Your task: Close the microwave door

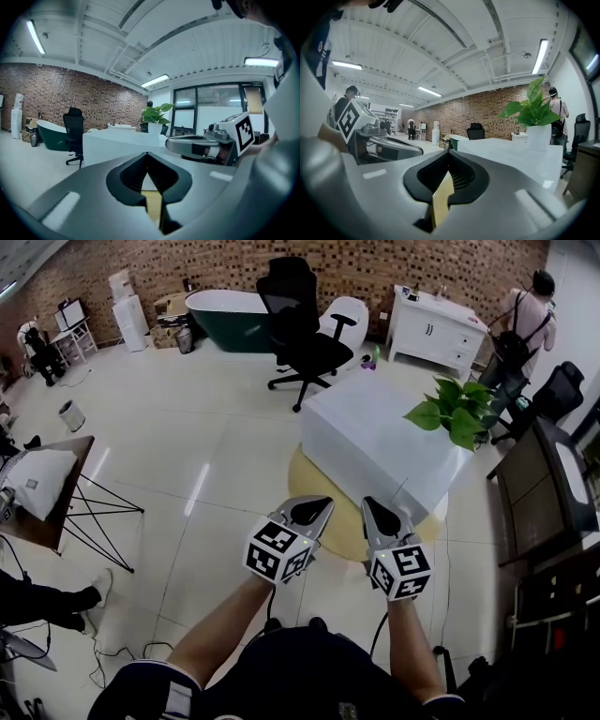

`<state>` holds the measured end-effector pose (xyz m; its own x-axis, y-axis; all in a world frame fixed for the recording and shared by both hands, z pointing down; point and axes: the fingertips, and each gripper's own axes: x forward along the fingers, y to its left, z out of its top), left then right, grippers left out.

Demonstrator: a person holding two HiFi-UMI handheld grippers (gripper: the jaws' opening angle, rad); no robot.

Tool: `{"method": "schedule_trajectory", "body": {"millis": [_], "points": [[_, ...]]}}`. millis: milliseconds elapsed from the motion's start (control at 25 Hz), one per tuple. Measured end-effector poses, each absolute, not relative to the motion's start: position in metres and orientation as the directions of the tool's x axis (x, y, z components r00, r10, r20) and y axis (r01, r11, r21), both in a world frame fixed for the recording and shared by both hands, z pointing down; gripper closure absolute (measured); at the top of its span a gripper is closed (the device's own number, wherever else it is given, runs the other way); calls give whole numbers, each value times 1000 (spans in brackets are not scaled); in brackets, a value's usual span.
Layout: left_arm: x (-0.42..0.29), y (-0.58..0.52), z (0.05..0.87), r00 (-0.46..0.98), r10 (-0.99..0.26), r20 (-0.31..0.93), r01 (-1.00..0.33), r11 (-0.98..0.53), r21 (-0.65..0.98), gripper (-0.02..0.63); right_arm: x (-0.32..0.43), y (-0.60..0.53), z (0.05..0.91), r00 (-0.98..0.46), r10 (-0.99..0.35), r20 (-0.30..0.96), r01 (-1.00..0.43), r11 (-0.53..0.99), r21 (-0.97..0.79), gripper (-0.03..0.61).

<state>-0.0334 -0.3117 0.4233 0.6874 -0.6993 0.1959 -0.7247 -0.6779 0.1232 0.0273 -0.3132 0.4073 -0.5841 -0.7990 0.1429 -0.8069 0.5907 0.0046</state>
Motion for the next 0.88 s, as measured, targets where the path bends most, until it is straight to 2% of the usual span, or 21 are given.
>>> {"method": "schedule_trajectory", "body": {"millis": [880], "points": [[-51, -313, 418, 690, -699, 190, -723, -679, 125, 601, 4, -316, 407, -606, -782, 145, -792, 610, -21, 578]]}}
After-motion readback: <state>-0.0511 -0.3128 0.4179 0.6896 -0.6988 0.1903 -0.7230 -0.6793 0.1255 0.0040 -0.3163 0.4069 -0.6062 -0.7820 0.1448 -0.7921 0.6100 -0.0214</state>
